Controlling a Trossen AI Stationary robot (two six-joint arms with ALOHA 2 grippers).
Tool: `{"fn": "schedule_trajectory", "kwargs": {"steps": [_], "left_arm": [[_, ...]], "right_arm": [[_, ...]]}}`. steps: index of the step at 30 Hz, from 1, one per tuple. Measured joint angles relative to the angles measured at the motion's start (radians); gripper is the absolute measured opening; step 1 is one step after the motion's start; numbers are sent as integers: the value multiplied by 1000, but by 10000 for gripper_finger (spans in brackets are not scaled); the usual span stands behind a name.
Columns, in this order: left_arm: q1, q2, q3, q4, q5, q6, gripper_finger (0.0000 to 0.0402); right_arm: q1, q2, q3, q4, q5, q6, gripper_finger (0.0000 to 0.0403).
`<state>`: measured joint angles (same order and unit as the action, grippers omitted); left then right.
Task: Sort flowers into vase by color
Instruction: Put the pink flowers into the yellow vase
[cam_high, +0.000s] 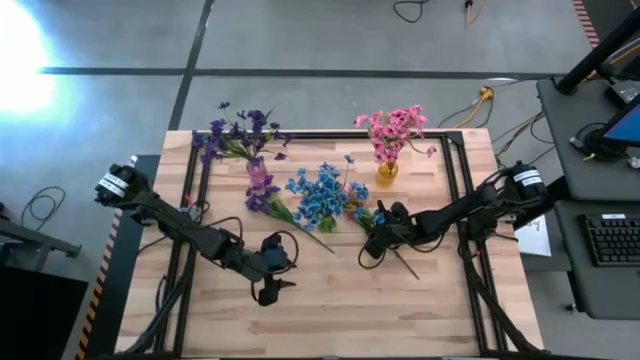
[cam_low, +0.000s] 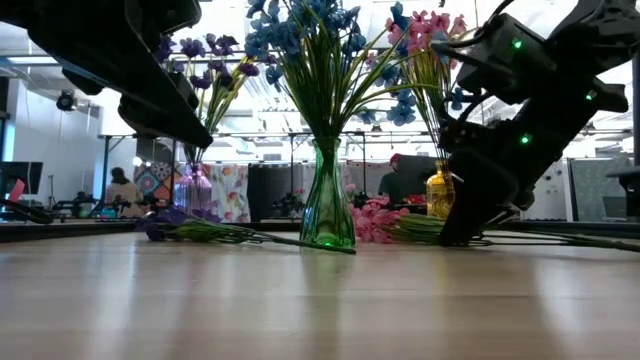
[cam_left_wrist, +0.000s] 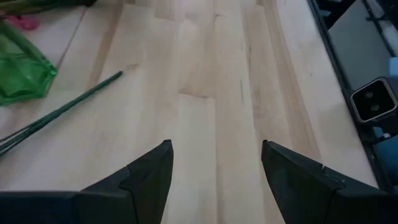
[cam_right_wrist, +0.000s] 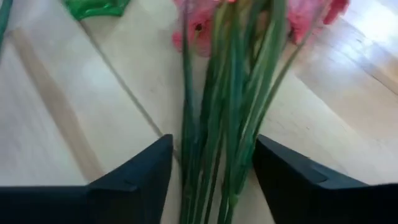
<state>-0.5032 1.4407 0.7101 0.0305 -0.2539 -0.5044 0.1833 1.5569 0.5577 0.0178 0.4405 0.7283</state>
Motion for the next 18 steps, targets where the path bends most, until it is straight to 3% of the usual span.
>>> {"fn": "schedule_trajectory", "kwargs": {"steps": [12,18], "left_arm": [[38,-50,0,-28,1,48,232],[40,-71,0,-68,1,48,232]], "right_arm": [[-2,-1,7,-68,-6,139,33],[-1,-65,9,-81,-39,139,15]]}}
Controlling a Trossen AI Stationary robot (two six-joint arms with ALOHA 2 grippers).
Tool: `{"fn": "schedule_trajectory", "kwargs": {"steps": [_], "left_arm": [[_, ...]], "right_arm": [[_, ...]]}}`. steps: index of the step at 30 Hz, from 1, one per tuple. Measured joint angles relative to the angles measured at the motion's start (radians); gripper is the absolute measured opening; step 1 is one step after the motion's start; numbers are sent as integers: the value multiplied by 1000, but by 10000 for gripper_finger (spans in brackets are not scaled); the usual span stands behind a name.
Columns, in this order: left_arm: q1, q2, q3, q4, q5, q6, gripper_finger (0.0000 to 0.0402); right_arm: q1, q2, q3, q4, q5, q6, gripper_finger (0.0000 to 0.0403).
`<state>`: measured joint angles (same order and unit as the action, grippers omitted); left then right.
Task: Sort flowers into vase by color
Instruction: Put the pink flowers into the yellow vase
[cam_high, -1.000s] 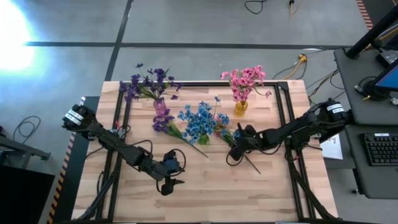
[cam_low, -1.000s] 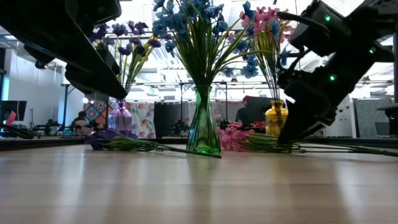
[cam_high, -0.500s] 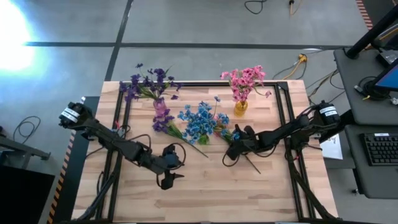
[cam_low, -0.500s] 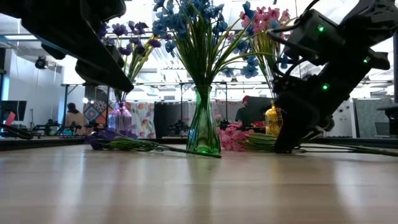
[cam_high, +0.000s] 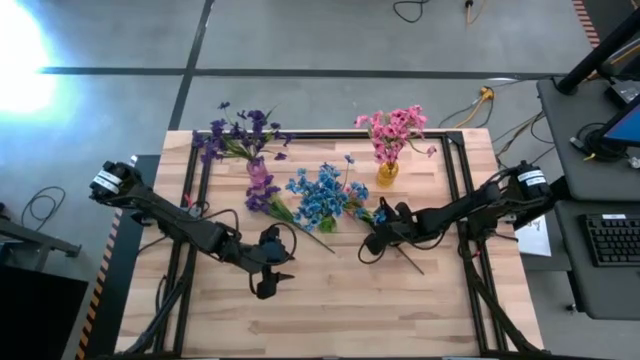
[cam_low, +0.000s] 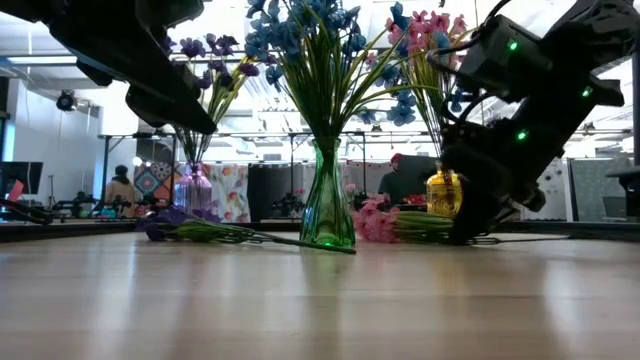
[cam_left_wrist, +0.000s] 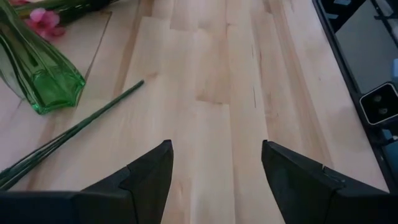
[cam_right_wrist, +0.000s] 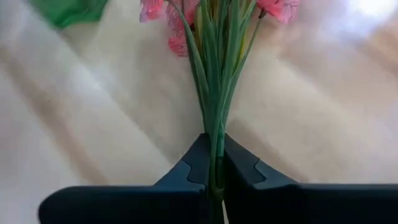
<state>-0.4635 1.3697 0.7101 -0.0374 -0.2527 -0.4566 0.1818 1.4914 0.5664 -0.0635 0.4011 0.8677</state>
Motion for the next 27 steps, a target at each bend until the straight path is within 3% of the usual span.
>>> {"fn": "schedule_trajectory", "kwargs": {"steps": [5,19,27], "left_arm": [[3,-3,0,-12,-2,0,232],[4,-9,-13,-8,-1,-38,232],[4,-27,-13,-17,0,-53,232]], "right_arm": [[13,-133,-2,-59,-24,7,14],[72,-440,-1,-137,276,-29,13],[85,-514,-1,-127,333,-96,13]]}}
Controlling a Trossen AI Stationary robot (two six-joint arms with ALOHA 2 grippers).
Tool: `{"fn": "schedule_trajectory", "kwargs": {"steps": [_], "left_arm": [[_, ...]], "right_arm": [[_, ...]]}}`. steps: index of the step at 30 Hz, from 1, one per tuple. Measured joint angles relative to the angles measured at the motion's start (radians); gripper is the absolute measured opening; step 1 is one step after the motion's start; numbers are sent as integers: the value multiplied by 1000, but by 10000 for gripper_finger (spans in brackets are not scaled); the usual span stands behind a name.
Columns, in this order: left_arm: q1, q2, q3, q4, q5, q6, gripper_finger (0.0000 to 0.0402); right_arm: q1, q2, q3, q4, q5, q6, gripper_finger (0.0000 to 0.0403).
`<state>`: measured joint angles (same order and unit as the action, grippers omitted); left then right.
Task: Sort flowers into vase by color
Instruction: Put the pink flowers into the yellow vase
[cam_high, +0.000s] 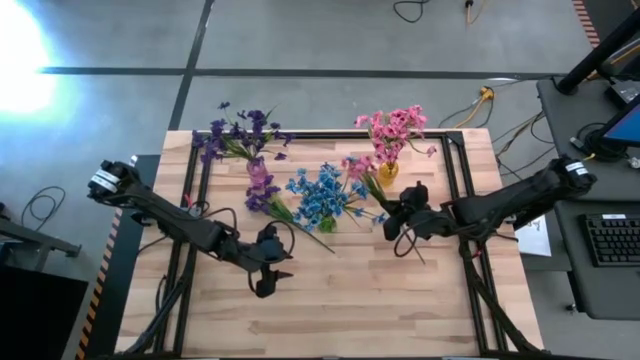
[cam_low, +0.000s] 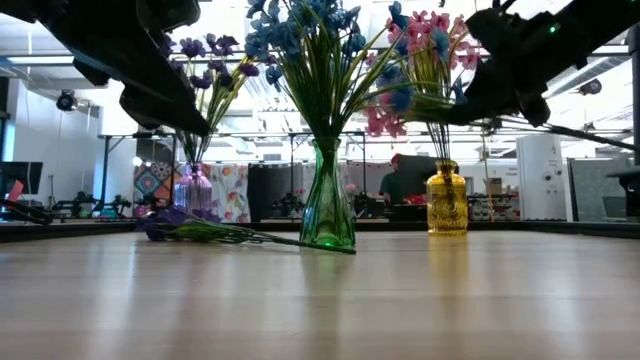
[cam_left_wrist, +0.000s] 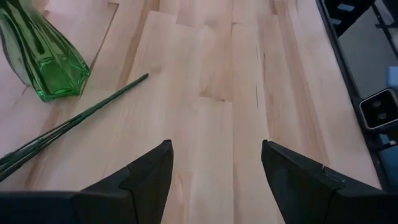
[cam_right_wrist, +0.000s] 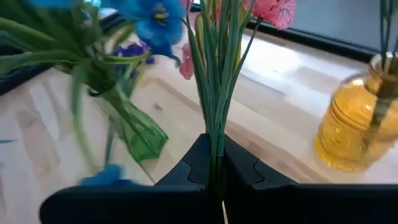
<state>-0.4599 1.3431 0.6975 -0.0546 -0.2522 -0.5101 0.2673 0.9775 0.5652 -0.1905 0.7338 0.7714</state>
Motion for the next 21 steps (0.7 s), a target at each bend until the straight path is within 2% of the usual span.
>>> {"fn": "schedule_trajectory", "kwargs": {"steps": [5,12,16,21], "left_arm": [[0,-73,0,-34,-23,-11,228],[-4,-155,31,-36,-28,42,220],[-4,-173,77,-34,-27,113,217],[-5,-170,146,-35,-27,233,217]], "right_arm": [[22,-26,1,32,2,-52,13],[23,-28,4,224,53,-270,13],[23,-26,61,240,127,-404,13],[23,-26,160,244,157,-562,13]]}}
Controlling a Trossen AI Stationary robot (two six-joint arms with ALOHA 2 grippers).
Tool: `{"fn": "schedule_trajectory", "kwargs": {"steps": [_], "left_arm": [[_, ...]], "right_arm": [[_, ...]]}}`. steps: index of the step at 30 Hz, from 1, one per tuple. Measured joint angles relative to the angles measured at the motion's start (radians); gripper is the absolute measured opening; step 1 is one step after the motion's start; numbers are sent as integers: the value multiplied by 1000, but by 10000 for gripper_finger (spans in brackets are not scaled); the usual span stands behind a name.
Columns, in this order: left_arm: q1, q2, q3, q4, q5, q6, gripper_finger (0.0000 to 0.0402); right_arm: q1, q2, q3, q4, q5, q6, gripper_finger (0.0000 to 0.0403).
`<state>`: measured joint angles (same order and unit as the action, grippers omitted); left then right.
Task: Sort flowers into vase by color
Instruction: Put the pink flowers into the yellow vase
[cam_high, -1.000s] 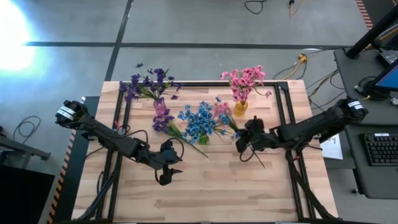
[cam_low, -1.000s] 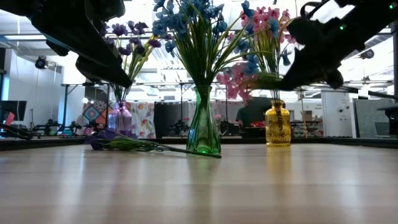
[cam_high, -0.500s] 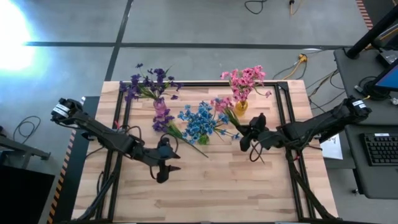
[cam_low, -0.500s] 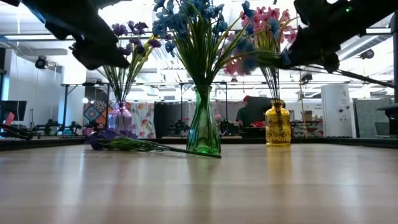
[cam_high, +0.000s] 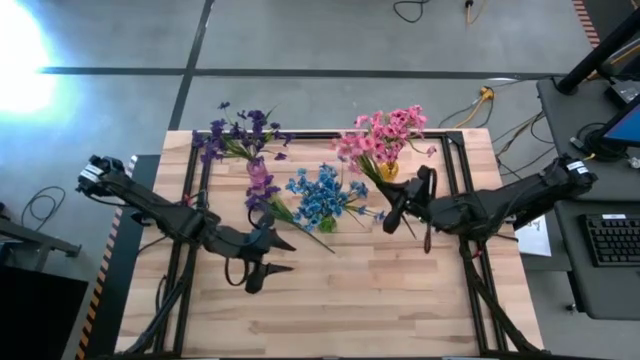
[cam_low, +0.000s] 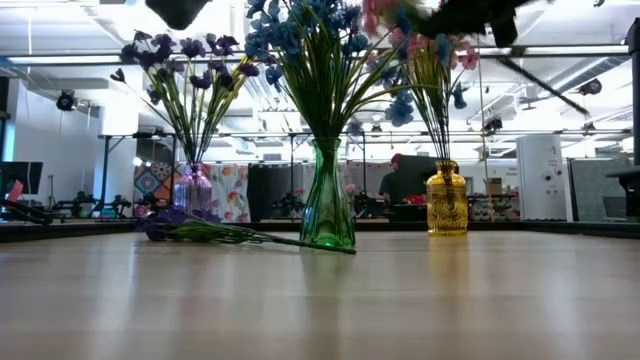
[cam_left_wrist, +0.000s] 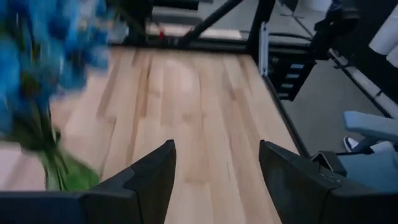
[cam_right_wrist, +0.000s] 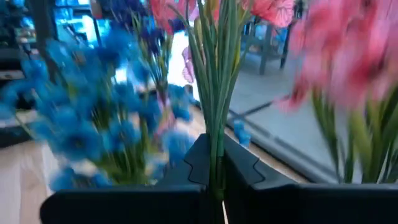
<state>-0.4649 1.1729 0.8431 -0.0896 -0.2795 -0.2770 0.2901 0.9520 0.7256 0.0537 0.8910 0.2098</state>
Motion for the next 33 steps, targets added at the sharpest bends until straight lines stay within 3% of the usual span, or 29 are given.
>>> {"fn": "schedule_trajectory", "kwargs": {"steps": [6,16,21,25,29,33], "left_arm": [[-3,21,63,20,0,167,216],[-2,57,67,315,-2,392,216],[1,126,66,473,-7,461,216],[5,182,67,570,-78,487,216],[19,237,91,612,-98,490,216],[40,289,142,617,-101,488,216]], "right_arm": [[0,2,90,5,-8,-129,13],[22,13,188,45,-103,-208,13],[60,13,165,298,-252,-315,13],[88,31,89,556,-324,-389,13],[109,98,32,789,-334,-466,13],[112,202,25,979,-448,-500,13]]}}
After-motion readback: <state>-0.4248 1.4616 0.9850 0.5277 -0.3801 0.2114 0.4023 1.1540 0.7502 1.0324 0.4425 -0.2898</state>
